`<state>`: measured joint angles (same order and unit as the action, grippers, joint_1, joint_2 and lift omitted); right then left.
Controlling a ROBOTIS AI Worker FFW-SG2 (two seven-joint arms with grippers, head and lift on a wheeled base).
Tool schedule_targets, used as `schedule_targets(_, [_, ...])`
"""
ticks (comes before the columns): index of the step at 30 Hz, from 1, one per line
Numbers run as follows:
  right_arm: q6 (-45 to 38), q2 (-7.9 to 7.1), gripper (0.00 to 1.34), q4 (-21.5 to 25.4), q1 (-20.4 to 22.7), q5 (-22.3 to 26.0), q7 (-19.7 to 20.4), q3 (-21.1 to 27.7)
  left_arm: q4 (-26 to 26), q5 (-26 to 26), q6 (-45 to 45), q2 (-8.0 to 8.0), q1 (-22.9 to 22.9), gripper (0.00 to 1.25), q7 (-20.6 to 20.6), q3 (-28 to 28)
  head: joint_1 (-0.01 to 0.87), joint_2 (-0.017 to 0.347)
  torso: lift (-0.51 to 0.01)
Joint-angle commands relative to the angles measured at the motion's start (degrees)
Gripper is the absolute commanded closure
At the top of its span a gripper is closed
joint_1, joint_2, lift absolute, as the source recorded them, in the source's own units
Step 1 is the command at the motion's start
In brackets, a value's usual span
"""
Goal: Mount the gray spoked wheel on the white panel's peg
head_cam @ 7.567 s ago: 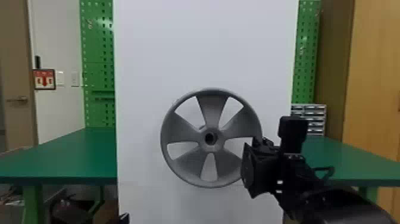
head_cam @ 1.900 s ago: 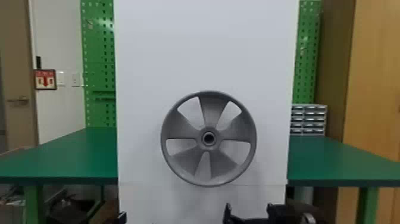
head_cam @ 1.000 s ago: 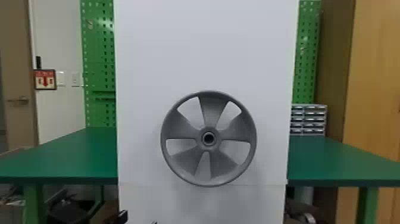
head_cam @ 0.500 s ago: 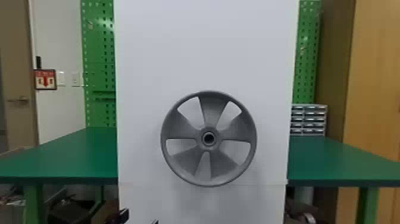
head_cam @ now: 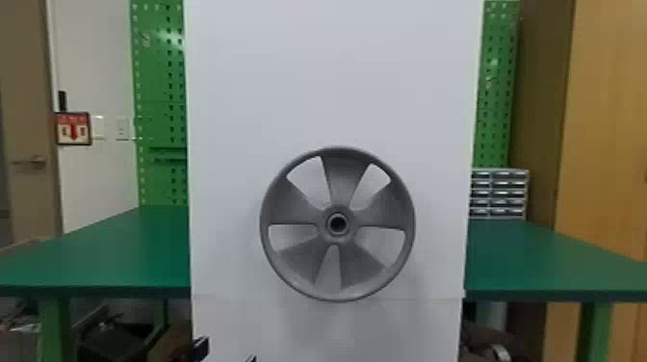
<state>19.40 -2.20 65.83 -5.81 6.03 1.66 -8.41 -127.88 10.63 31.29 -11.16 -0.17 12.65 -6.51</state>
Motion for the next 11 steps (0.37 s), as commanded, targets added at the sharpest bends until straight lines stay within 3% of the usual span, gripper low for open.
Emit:
schedule_targets(1, [-0.15, 0.00, 0.08, 0.00, 0.10, -0.84, 0.01, 0.15, 0.00, 0.01, 0.00, 0.00, 0.17, 0.48, 0.00, 0.18, 0.123, -0.008, -0.405])
schedule_targets(11, [-0.06, 0.35, 0.08, 0.00, 0.63, -1.10, 0.09, 0.85, 0.09, 0.01, 0.00, 0.00, 0.26, 0.48, 0.00, 0.36, 0.123, -0.008, -0.405])
